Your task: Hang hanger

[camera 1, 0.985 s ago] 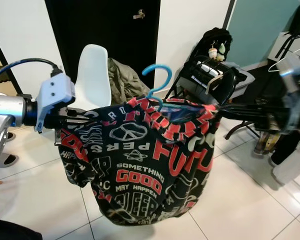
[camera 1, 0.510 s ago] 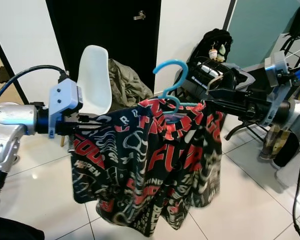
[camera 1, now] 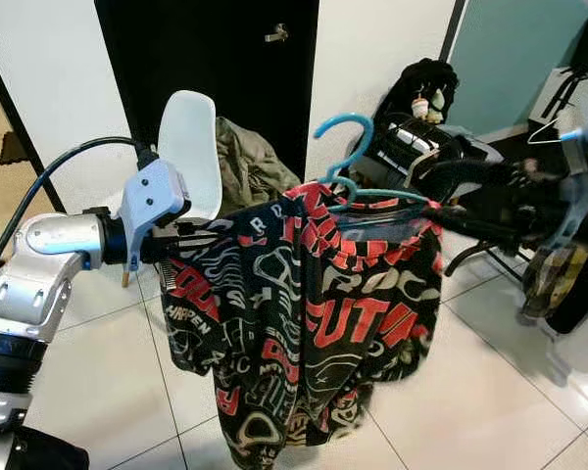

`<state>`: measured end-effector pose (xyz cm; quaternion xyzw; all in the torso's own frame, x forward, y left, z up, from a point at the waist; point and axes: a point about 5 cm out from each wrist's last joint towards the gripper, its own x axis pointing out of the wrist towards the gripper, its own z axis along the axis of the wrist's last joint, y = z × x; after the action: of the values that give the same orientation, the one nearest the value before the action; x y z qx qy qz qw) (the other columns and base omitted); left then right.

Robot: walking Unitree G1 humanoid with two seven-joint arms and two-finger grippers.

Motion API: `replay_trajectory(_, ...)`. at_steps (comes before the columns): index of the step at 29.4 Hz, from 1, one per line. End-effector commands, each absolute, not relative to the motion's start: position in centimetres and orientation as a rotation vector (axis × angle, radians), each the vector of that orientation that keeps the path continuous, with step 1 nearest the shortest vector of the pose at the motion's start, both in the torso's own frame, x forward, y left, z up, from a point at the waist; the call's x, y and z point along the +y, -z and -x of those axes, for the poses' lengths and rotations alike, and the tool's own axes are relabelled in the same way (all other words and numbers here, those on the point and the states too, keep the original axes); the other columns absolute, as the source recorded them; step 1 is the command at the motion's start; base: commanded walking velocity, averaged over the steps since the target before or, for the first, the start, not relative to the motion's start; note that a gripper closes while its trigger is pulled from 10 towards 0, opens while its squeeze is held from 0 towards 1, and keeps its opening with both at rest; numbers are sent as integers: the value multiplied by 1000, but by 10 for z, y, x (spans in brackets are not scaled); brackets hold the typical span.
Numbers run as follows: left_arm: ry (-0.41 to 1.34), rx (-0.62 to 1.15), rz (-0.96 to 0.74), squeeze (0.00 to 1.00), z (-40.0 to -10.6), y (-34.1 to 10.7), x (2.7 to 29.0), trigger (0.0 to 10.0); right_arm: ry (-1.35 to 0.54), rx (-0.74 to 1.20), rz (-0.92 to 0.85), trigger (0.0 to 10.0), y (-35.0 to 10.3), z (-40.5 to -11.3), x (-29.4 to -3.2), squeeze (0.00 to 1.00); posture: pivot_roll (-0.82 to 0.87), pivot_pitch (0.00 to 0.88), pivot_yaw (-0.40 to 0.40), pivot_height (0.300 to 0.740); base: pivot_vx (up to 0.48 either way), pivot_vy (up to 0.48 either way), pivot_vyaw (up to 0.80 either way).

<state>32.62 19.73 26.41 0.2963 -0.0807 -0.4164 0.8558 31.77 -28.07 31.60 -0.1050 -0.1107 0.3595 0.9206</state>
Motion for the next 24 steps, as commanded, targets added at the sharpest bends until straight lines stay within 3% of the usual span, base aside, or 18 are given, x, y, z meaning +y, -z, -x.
replay_trajectory(1,790,-211,-624,0,-331,-275,201,10000,-631,-269,198,10000,-321,-320,-288,39,-62,0,-21,740,0,0,0)
replay_trajectory(3,748,-219,-624,0,-333,-275,201,10000,-553,-304,160,10000,-323,-322,-291,0,-62,0,-21,740,0,0,0)
replay_trajectory(5,651,-250,-590,0,-336,-278,195,10000,-369,-364,-31,10000,-318,-328,-293,0,-67,0,-13,740,0,0,0)
replay_trajectory(7,618,-261,-567,0,-337,-279,193,10000,-323,-371,-96,10000,-313,-330,-292,0,-67,0,-13,740,0,0,0)
replay_trajectory(8,572,-279,-532,0,-338,-280,188,10000,-303,-376,-203,10000,-303,-332,-286,0,-70,0,-7,740,0,0,0)
replay_trajectory(11,529,-307,-462,0,-337,-280,178,10000,-307,-344,-291,10000,-284,-337,-273,0,-68,0,-5,740,0,0,0)
replay_trajectory(12,503,-338,-403,0,-335,-279,165,10000,-301,-310,-410,10000,-262,-343,-260,0,-66,0,-7,740,0,0,0)
replay_trajectory(14,482,-373,-337,0,-333,-277,152,10000,-295,-273,-482,10000,-244,-350,-248,0,-53,0,-16,740,0,0,0)
replay_trajectory(17,467,-409,-269,0,-328,-274,136,10000,-288,-246,-574,10000,-228,-358,-236,0,-44,0,-20,740,0,0,0)
replay_trajectory(24,423,-407,-244,0,-316,-254,116,10000,-269,-268,-612,10000,-241,-374,-226,0,-21,0,-28,740,0,0,0)
